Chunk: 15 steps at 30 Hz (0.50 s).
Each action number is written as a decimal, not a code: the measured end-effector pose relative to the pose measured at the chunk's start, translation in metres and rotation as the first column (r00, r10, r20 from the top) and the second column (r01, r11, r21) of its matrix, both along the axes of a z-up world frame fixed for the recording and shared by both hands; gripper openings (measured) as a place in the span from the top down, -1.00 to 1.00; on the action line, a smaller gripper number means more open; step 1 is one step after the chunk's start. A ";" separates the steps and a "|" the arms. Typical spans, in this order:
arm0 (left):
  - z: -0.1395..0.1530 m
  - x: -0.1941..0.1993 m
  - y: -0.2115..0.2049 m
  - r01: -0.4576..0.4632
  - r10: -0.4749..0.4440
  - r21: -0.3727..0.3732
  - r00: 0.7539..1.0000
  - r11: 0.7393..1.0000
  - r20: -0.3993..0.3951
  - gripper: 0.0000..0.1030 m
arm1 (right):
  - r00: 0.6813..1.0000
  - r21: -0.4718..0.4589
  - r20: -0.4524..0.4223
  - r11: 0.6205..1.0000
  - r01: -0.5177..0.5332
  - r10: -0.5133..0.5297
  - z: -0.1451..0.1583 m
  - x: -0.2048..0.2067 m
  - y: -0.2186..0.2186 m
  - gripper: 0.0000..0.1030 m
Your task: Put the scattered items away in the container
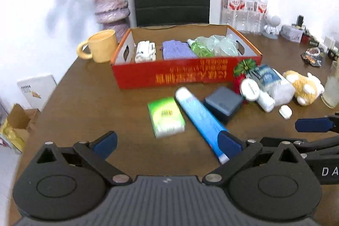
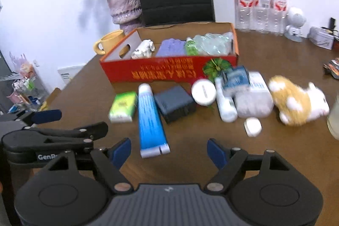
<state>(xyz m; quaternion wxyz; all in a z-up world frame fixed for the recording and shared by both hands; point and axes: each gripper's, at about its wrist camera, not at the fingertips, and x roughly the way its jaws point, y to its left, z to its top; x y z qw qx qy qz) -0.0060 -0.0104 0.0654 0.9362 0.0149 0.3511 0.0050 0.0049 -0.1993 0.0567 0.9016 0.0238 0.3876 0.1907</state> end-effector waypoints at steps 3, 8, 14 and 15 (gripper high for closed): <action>-0.026 -0.017 0.005 0.017 -0.015 -0.039 0.998 0.999 0.062 -1.00 | 0.994 -0.054 0.101 0.997 0.050 -0.045 -0.024 -0.021 -0.006 -0.52; -0.047 -0.025 0.007 0.000 -0.002 0.022 0.994 1.000 0.107 -1.00 | 0.975 -0.108 0.185 0.983 0.146 -0.125 -0.052 -0.032 -0.006 -0.52; -0.061 -0.025 0.012 -0.004 0.004 0.004 0.998 1.000 0.069 -1.00 | 0.974 -0.115 0.198 0.985 0.131 -0.107 -0.063 -0.032 0.000 -0.67; -0.062 -0.025 0.012 -0.003 0.003 0.003 0.998 1.000 0.066 -1.00 | 0.974 -0.115 0.200 0.984 0.133 -0.108 -0.064 -0.031 0.001 -0.72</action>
